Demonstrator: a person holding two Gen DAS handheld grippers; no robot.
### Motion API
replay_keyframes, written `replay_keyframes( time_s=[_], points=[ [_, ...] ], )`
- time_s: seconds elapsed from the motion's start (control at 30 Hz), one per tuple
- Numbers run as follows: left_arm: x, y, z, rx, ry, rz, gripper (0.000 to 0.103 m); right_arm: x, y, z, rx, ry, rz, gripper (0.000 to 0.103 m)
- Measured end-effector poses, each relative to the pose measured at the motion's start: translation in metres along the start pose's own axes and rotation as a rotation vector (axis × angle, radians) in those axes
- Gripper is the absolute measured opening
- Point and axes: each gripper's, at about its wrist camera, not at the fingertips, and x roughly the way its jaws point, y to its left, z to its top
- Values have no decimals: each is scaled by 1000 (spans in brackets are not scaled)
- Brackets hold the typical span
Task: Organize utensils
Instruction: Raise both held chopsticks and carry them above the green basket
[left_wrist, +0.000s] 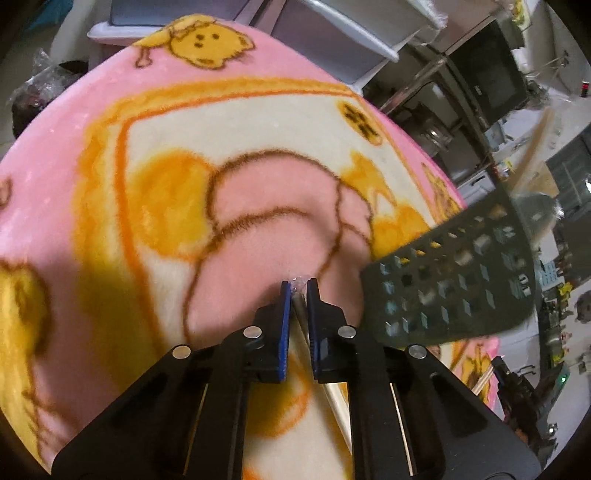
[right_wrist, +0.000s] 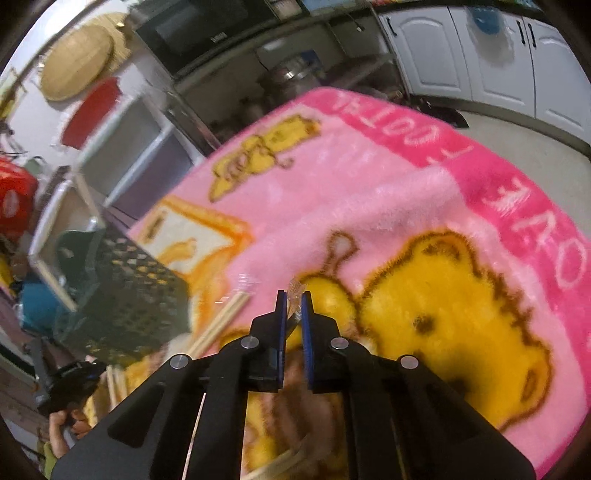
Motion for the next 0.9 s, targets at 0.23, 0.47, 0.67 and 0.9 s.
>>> replay_keyframes(
  time_s=[0.23, 0.47, 0.67, 0.9],
  points=[
    [-51, -29, -20, 85, -125, -64, 4, -47, 30, -6, -88, -92, 86, 7],
    [-105, -62, -43, 169, -266, -123, 4, -89, 55, -20, -171, -167, 148, 6],
    [-132, -83, -59, 229, -324, -157, 3, -118, 80, -37, -261, -214, 196, 6],
    [-148, -90, -70, 248, -340, -195, 3, -140, 103, -52, -345, -245, 222, 5]
  ],
)
